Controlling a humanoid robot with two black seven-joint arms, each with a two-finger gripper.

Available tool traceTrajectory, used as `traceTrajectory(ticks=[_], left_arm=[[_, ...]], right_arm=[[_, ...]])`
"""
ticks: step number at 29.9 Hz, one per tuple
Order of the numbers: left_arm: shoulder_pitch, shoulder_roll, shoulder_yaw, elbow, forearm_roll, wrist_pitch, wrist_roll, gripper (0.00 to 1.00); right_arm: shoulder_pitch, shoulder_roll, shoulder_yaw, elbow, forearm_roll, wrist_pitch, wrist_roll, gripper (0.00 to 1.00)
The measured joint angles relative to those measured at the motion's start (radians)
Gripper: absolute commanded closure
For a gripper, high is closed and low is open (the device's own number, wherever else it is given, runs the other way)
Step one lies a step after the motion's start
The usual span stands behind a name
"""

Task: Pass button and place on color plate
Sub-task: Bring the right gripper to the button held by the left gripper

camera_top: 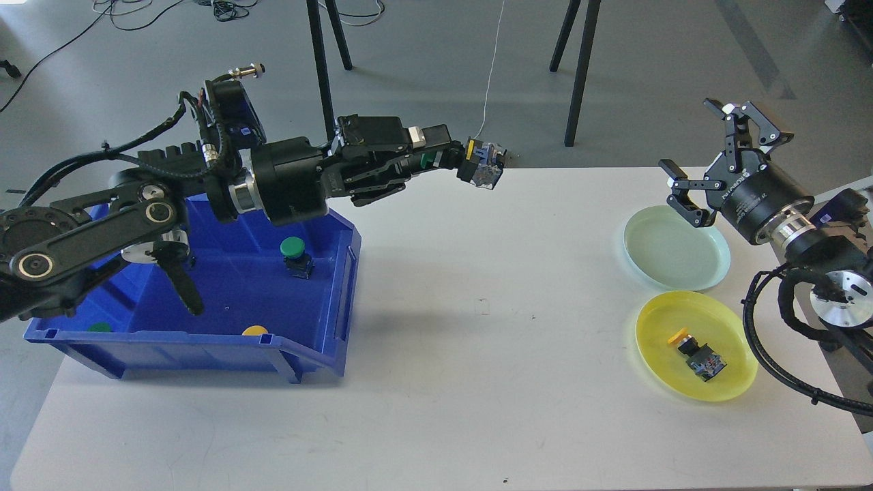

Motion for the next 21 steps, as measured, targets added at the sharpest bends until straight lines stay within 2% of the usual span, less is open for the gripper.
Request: traceTrajectory(ticks=[3,9,12,21], left_arm=[[0.008,-0.032,-0.017,0.024,-0.004,0.004,0.000,0.92],[0.009,-0.061,-0.026,0.029,-0.006,0.009,0.000,0.92],[0.009,-0.069,-0.027,0.030,-0.007,0.010,0.000,0.92],[0.009,-0.071,-0.027,0.031,-0.008,0.001,0.000,0.91]], right_arm=[[-0.033,0.013,-0.012,0.092,-0.037,0.001,0.019,0.03],[-0.093,0.007,-0.006,0.239,-0.064,0.000,0.113,0.03],[-0.104,0.004,-0.004,0.279,-0.064,-0.001,0.142,0.03],[-0.086,0.066,-0.071,0.323,-0.066,0.002,0.151,0.03]])
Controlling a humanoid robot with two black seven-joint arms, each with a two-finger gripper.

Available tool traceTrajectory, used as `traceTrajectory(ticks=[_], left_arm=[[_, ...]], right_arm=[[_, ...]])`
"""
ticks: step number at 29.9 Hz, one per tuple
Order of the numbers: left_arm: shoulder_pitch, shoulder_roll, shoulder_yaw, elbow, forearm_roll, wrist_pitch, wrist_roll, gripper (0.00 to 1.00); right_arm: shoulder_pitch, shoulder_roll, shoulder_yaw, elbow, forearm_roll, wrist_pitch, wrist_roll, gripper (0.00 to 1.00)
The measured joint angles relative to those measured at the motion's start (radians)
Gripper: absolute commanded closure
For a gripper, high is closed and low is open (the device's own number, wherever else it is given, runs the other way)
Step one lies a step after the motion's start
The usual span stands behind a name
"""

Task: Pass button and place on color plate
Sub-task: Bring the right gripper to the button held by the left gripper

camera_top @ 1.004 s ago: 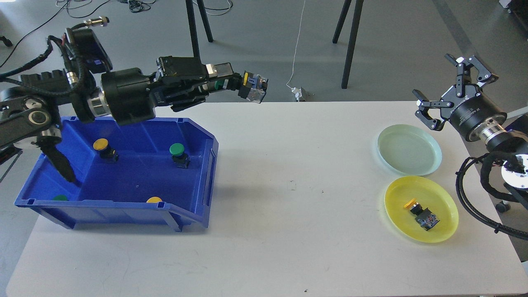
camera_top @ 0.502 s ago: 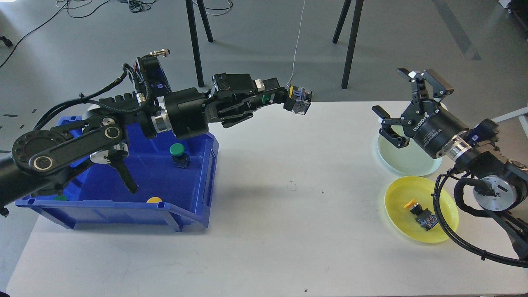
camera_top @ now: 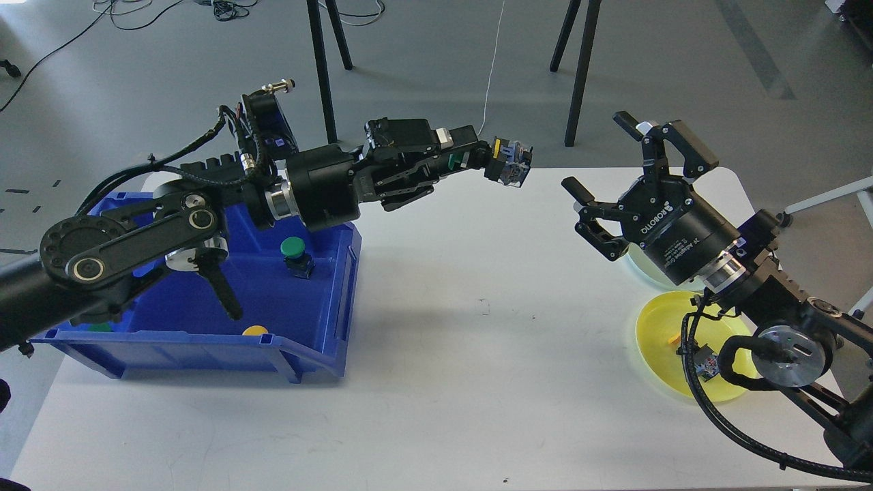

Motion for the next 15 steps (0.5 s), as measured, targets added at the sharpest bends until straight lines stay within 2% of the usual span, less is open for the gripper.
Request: traceTrajectory(ticks=[5,15], left_arm=[[0.000,0.000,0.000,0.000,0.000,-0.004,0.000,0.91],[-0.001,-0.001,0.002,0.000,-0.006,-0.006,0.000,0.91]], right_arm=[[0.020,0.035,-0.024,0.010,-0.002,0.003,0.001,0.03],[0.099,0.031,-0.102,0.046,-0.005,0.005,0.029,0.03]])
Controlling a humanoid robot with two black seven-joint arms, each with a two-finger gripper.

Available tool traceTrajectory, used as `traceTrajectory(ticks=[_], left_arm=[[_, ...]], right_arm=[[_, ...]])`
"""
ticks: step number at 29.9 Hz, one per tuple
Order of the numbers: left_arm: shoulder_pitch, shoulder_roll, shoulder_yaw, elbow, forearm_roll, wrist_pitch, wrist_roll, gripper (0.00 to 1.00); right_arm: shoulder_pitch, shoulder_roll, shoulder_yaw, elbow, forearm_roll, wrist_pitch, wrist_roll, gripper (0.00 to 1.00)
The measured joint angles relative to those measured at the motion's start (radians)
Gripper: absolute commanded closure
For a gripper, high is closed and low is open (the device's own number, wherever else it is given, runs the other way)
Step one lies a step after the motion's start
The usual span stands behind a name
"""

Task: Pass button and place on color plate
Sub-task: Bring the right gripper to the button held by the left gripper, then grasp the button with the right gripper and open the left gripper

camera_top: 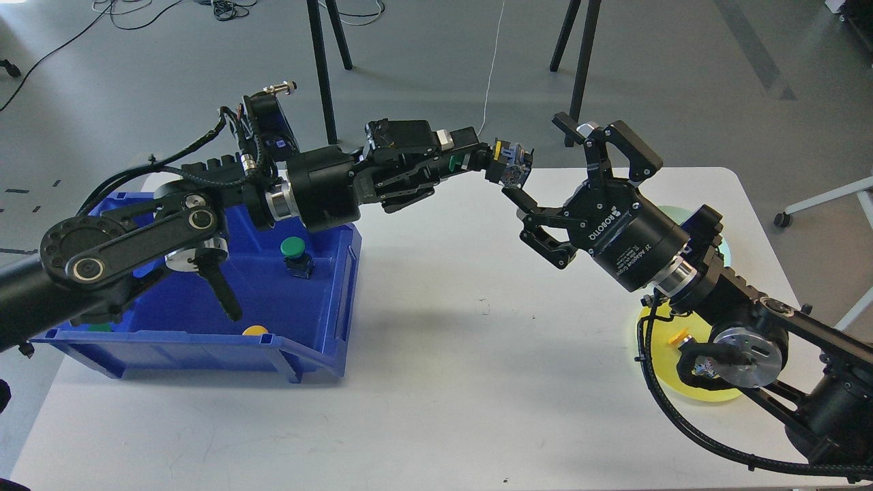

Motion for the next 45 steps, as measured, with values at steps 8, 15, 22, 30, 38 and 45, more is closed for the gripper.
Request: traceTrajectory(ticks=[8,15,22,30,38,45], left_arm=[[-0.001,0.000,0.000,0.001,0.000,0.001,0.000,0.91],[-0.001,0.000,0.000,0.000,0.000,0.001,0.000,0.91],[0.000,0.000,0.000,0.000,0.000,0.000,0.000,0.91],[0.001,-0.004,0.000,0.001,-0.001,0.001,-0.001,0.91],[0.001,-0.005,0.000,0.000,-0.001,0.002,0.000,0.58],[0.001,-0.006,-0.001,0.002,-0.040,0.000,0.000,0.25]], right_arm=[[0.048,0.008,-0.048,-0.001,-0.010,-0.001,0.000,0.04],[0.067,0.026,-0.063,-0.010,-0.010,-0.016,0.000,0.15],[0.068,0.032,-0.063,-0.014,-0.010,-0.048,0.002,0.52],[0.064,0.041,-0.063,-0.012,-0.037,-0.057,0.002,0.87],[0.063,0.054,-0.062,-0.010,-0.040,-0.077,0.002,0.99],[0.063,0.050,-0.060,-0.006,-0.040,-0.082,0.002,1.00]])
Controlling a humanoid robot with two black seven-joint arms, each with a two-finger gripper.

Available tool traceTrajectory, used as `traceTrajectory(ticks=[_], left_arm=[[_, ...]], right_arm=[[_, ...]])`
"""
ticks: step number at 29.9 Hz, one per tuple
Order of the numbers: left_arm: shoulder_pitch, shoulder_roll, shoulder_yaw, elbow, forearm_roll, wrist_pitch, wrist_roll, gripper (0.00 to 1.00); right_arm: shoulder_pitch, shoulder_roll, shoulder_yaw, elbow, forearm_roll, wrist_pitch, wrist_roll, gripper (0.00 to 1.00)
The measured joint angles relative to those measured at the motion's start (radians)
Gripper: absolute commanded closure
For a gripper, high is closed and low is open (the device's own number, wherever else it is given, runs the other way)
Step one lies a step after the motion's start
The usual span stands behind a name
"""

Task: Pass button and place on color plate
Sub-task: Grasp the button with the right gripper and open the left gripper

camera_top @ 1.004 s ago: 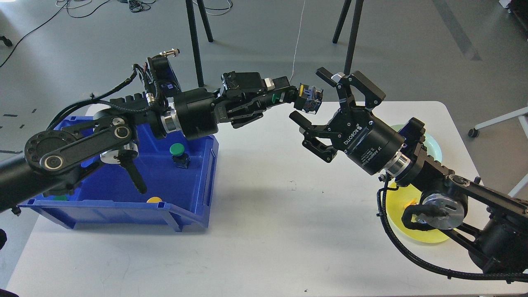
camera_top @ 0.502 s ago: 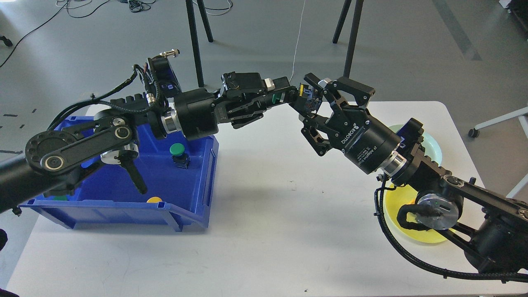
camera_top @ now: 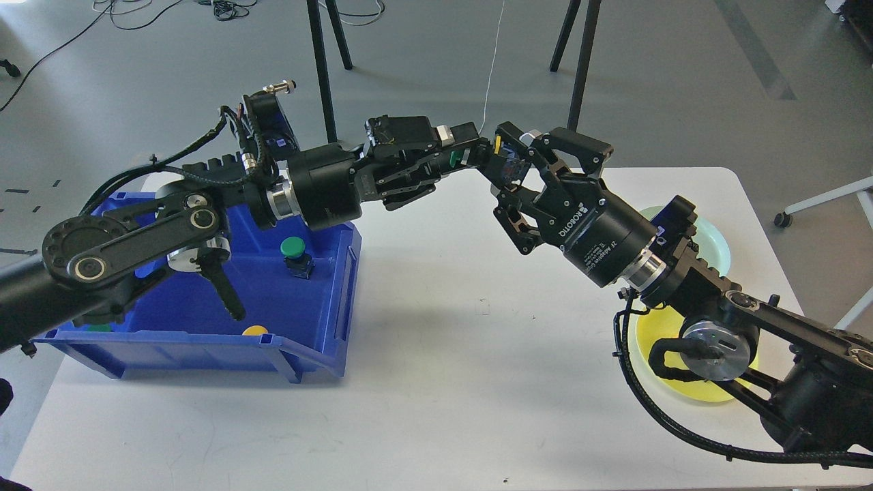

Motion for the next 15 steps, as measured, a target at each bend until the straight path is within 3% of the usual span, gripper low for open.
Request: traceTrajectory(ticks=[9,12,15], left_arm=[[0.001,-0.001,-0.002,0.023,-0.021,-0.002,0.000,0.22],[0.001,-0.001,-0.002,0.024,-0.026,-0.002,0.000,0.21],[0.003,-0.001,-0.002,0.025,-0.032,-0.001,0.000,0.21]], right_arm=[[-0.052,-0.052,0.060,-0.004,0.001,-0.026,0.000,1.00],[-0.092,-0.074,0.112,-0.028,0.000,-0.100,-0.001,1.00],[-0.112,-0.095,0.139,-0.085,-0.001,-0.247,-0.011,1.00]])
